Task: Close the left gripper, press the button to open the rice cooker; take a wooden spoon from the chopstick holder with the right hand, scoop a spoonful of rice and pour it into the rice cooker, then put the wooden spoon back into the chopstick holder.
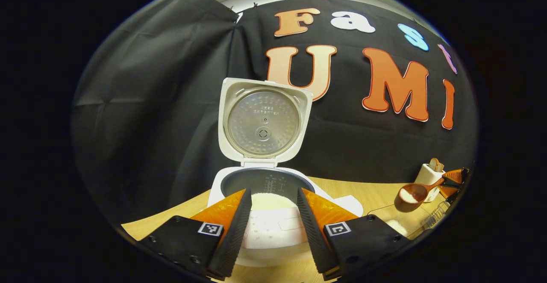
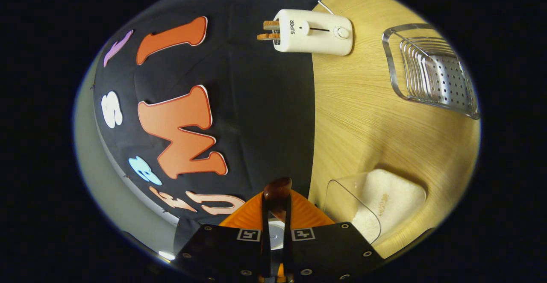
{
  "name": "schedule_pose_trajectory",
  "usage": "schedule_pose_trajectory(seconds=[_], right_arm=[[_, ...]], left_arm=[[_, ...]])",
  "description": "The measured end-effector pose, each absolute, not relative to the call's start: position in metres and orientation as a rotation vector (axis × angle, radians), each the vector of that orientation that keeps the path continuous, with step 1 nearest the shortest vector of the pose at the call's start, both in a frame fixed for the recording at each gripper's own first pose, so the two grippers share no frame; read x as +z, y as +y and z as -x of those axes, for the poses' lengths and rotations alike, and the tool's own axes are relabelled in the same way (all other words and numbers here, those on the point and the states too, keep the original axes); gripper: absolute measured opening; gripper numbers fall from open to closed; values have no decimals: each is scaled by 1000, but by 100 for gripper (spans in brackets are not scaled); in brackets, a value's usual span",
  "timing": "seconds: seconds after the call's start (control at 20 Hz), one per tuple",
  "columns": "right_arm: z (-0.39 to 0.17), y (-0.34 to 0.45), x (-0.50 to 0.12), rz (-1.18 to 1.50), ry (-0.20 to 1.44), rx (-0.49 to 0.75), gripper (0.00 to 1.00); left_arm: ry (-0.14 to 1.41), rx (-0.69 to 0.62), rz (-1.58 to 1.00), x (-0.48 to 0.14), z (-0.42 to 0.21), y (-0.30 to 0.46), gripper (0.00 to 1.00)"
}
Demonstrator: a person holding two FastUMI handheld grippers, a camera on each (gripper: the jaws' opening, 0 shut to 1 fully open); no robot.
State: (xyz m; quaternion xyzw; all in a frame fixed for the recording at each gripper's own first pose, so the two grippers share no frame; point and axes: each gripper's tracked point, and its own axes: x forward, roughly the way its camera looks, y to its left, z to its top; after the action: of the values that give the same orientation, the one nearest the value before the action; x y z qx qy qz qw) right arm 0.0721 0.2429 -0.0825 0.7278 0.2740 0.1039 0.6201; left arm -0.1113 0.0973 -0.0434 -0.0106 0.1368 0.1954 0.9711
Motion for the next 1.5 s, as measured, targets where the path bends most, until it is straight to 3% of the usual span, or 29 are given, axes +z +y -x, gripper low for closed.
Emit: schedule_pose_trajectory(seconds=[0.25,0.45,1.5], right_arm=[[-78,256,-64,-1755,631,283,11],[-84,281,-48,-1764,639,319,11],[-138,453,30,-1549,664,504,11]], left_arm=[[257,402,27,-39,113,101,72],[262,413,19,-39,116,105,81],[245,493,-32,-27,144,150,81]])
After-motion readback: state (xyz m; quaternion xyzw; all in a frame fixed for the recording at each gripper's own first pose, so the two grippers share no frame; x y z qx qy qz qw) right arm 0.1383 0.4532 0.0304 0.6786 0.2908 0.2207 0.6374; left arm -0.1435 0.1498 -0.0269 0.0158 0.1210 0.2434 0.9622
